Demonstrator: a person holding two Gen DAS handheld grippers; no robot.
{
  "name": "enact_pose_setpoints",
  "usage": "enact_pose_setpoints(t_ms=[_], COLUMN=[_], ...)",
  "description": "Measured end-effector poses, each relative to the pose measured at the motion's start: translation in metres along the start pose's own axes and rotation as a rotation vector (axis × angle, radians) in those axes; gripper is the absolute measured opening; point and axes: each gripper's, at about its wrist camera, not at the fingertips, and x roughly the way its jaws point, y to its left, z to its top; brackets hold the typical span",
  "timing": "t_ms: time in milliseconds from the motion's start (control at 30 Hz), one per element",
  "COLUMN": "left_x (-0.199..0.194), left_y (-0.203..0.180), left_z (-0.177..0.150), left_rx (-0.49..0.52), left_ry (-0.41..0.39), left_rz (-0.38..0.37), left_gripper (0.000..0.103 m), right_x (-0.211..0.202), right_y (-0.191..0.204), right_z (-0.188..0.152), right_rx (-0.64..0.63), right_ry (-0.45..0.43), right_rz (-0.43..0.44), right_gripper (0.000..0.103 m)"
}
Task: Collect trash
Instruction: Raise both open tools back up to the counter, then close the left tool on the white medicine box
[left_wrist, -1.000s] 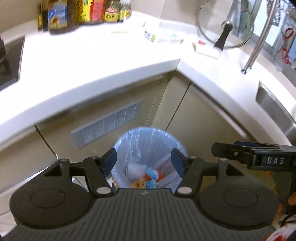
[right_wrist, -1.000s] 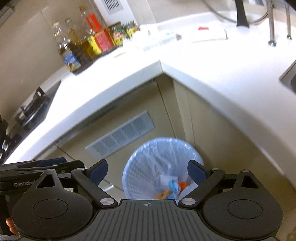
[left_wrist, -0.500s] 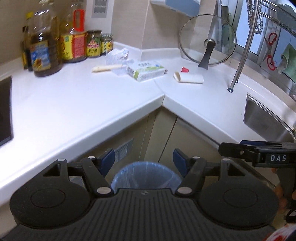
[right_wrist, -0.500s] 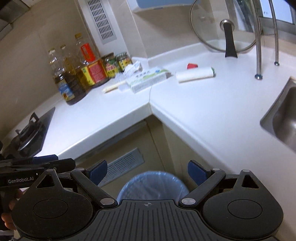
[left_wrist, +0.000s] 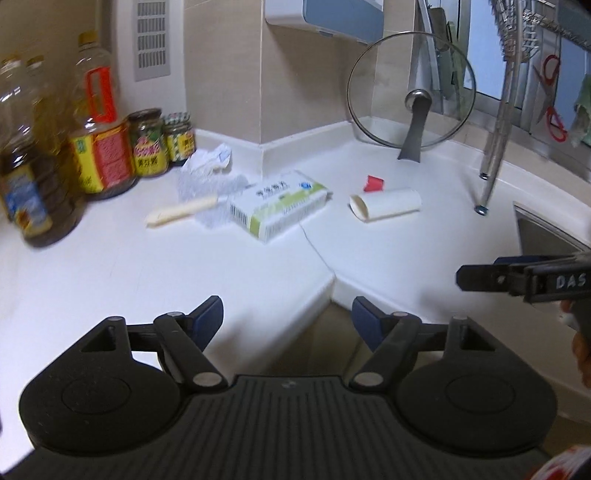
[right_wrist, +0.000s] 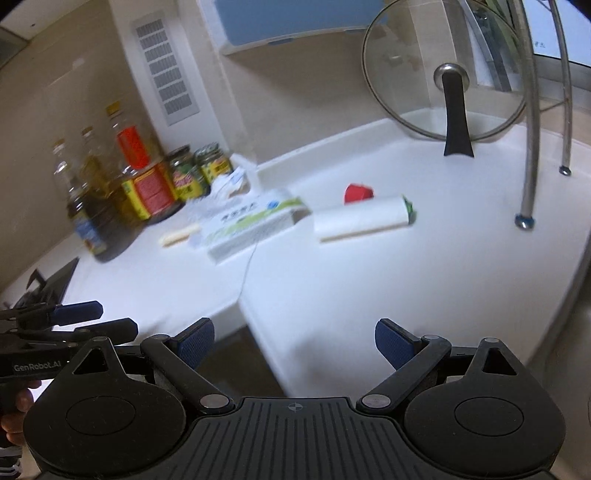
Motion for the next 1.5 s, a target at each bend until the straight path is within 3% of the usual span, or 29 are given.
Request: enact_pose_setpoints(t_ms=[333, 700, 1067, 1233, 1500], left_x=[0.098, 0.175, 0.173, 0.168, 0.203], left_y=[0.013, 0.016, 0.003, -0.017, -0.021], left_z=[0.058, 0.087, 0.082, 0.084, 0.102], left_rx=[0.09, 0.199, 0.173, 0.184, 0.133], left_ry=[-0.01, 0.038, 0.126, 0.126, 0.179], left_rz=[0.009, 0.01, -0.129, -0.116, -0.059], left_gripper=[0.081, 0.088, 0.087, 0.088, 0.087], right_x=[0.053, 0.081, 0.091, 0.093, 0.093], right_y=[-0.04, -0.076, -0.101, -0.104, -0.102], right_z=[0.051, 0.073, 0.074, 0.075, 0.078], right_rx=[0.023, 0.083, 0.14, 0.137, 0.115], right_ry=[-0.003, 0.026, 0.054, 0.052, 0.036], right_rz=[-0.008, -0.047, -0.055, -0.058, -0.052], right_gripper=[0.093, 0.093, 0.094, 0.093, 0.094])
